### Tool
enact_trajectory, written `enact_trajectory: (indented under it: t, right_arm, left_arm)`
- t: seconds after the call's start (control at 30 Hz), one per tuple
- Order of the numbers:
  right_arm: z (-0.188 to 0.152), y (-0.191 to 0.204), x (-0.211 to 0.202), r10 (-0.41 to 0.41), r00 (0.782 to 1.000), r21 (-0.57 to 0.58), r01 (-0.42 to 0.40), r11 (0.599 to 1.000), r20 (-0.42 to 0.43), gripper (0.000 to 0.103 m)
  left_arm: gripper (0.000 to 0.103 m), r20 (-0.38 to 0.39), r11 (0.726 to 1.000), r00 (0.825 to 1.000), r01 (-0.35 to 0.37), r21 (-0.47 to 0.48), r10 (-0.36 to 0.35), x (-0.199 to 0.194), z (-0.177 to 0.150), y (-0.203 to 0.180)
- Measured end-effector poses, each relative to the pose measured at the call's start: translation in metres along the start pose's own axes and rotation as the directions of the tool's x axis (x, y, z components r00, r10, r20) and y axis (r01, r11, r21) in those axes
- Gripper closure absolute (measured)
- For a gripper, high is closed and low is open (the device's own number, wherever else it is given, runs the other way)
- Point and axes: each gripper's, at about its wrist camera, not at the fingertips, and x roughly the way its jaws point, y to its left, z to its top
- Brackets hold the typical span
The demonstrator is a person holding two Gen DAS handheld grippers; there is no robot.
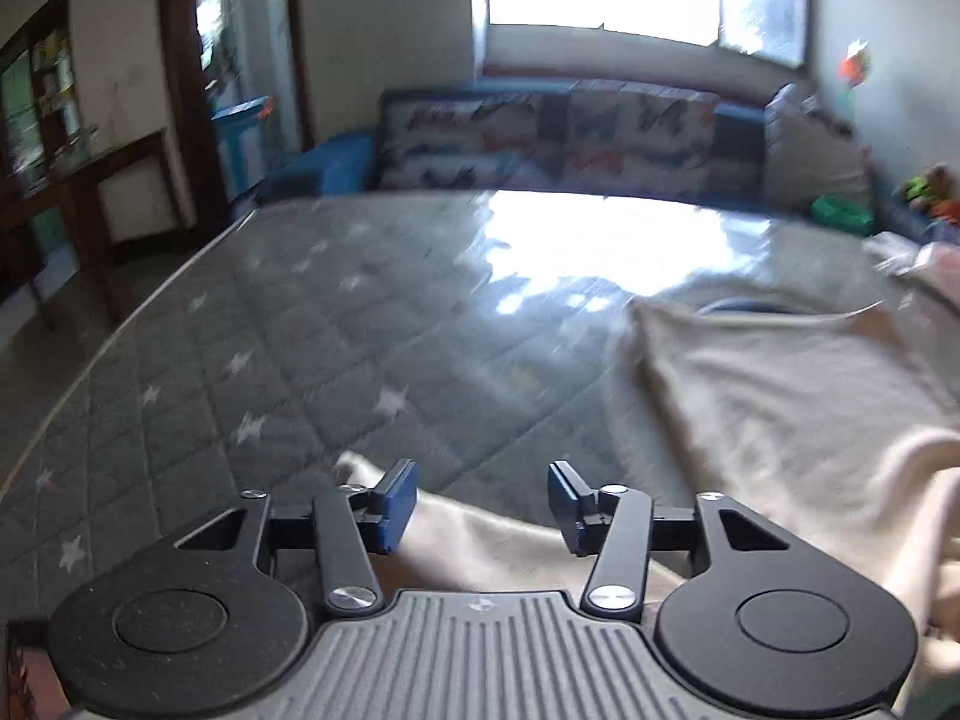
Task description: Fold clothes
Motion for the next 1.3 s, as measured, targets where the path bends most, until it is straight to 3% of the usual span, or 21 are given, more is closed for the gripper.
enact_trajectory:
  t: [0.07, 0.17, 0.2, 0.27, 0.33, 0.37, 0.47, 0.6, 0.7, 0.8, 0.9, 0.97, 1.1, 1.2, 1.3]
  right_arm:
    - [0.000, -0.001, 0.000, 0.002, 1.000, 0.001, -0.002, 1.000, 0.001, 0.058]
    - [0.000, -0.002, 0.000, 0.006, 1.000, -0.001, -0.006, 1.000, 0.002, 0.057]
    - [0.000, -0.002, -0.001, 0.007, 1.000, 0.000, -0.007, 1.000, 0.003, 0.057]
    - [0.000, -0.003, -0.001, 0.008, 1.000, 0.003, -0.009, 1.000, 0.006, 0.057]
    - [0.000, -0.003, -0.001, 0.008, 1.000, 0.004, -0.008, 1.000, 0.007, 0.057]
    - [0.000, -0.003, -0.001, 0.007, 1.000, 0.004, -0.007, 1.000, 0.008, 0.057]
    - [0.000, -0.002, -0.001, 0.004, 1.000, 0.003, -0.005, 1.000, 0.007, 0.057]
    - [0.000, -0.001, -0.001, 0.001, 1.000, 0.000, -0.001, 1.000, 0.006, 0.057]
    - [0.000, 0.000, -0.001, -0.001, 1.000, -0.001, 0.001, 1.000, 0.004, 0.057]
    - [0.001, 0.000, -0.001, -0.002, 1.000, -0.004, 0.002, 1.000, 0.001, 0.056]
    - [0.001, 0.000, -0.002, -0.004, 1.000, -0.001, 0.004, 1.000, 0.004, 0.056]
    - [0.002, 0.002, -0.003, -0.008, 1.000, -0.006, 0.008, 1.000, 0.008, 0.056]
    - [0.003, 0.007, -0.006, -0.016, 1.000, -0.019, 0.017, 1.000, 0.019, 0.056]
    - [0.003, 0.011, -0.010, -0.003, 1.000, -0.030, 0.004, 1.000, 0.020, 0.056]
    - [0.002, 0.015, -0.011, 0.006, 1.000, -0.053, -0.006, 0.999, 0.010, 0.057]
  left_arm:
    - [0.047, -0.066, 0.999, 0.997, -0.050, -0.014, 0.049, 0.014, -0.004, -0.004]
    - [0.049, -0.041, 0.997, 0.996, -0.073, 0.010, 0.074, 0.015, -0.012, -0.007]
    - [0.055, -0.034, 0.998, 0.997, -0.064, 0.011, 0.065, 0.014, -0.012, -0.006]
    - [0.091, -0.013, 1.000, 1.000, -0.023, -0.016, 0.023, 0.010, -0.013, 0.001]
    - [0.095, 0.035, 0.996, 0.998, 0.048, -0.076, -0.045, 0.003, -0.014, 0.014]
    - [0.096, 0.093, 0.993, 0.993, 0.078, -0.089, -0.070, -0.007, -0.014, 0.020]
    - [0.096, 0.236, 0.982, 0.964, 0.154, -0.112, -0.124, -0.035, -0.019, 0.038]
    - [0.095, 0.267, 0.980, 0.958, 0.148, -0.133, -0.108, -0.053, -0.035, 0.062]
    - [0.091, 0.171, 0.986, 0.985, 0.043, -0.159, -0.015, -0.044, -0.049, 0.081]
    - [0.091, 0.085, 0.982, 0.993, -0.061, -0.178, 0.077, -0.041, -0.059, 0.093]
    - [0.082, 0.107, 0.983, 0.993, -0.036, -0.182, 0.056, -0.051, -0.057, 0.087]
    - [0.062, 0.145, 0.989, 0.989, 0.000, -0.149, 0.022, -0.058, -0.051, 0.073]
    - [0.059, 0.171, 0.998, 0.984, 0.050, -0.041, -0.043, -0.052, -0.039, 0.040]
    - [0.059, 0.126, 1.000, 0.992, 0.017, -0.004, -0.016, -0.034, -0.037, 0.031]
    - [0.058, 0.064, 0.995, 0.994, -0.093, 0.018, 0.092, -0.018, -0.044, 0.038]
